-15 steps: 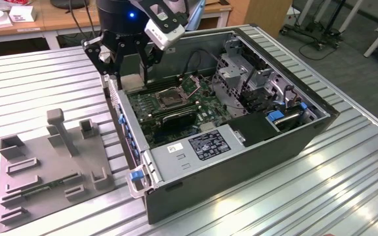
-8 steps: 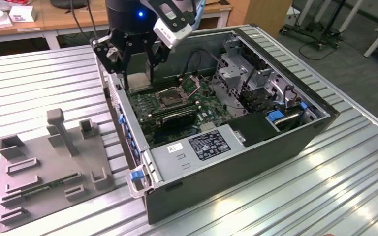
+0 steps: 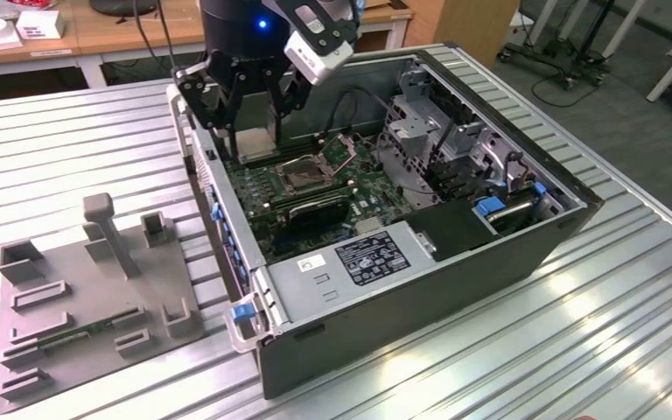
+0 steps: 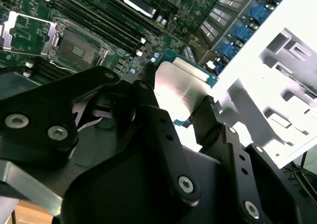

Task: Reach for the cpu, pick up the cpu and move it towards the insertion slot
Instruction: 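Pick up the cpu and move it towards the insertion slot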

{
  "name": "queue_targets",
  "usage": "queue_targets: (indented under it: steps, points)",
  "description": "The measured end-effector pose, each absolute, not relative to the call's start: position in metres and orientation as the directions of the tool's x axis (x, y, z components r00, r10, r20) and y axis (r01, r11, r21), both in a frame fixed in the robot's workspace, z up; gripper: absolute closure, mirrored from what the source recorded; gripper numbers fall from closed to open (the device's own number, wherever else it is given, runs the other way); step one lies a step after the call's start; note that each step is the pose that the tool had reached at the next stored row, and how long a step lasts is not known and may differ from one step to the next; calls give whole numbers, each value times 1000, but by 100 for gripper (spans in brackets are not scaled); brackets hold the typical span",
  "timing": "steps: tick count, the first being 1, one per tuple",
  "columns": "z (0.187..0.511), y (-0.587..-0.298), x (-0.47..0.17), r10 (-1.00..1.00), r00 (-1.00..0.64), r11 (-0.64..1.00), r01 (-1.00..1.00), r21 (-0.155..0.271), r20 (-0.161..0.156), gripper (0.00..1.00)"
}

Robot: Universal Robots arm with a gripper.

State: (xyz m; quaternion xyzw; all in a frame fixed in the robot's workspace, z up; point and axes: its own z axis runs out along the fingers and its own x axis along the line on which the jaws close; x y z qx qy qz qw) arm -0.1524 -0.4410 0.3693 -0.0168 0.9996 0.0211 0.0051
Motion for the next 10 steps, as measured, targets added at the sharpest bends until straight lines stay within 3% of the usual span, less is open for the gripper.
queue_targets:
  steps: [10]
  points:
    - [368,-441,-152,-33,-999,999,-34,42,-11,46]
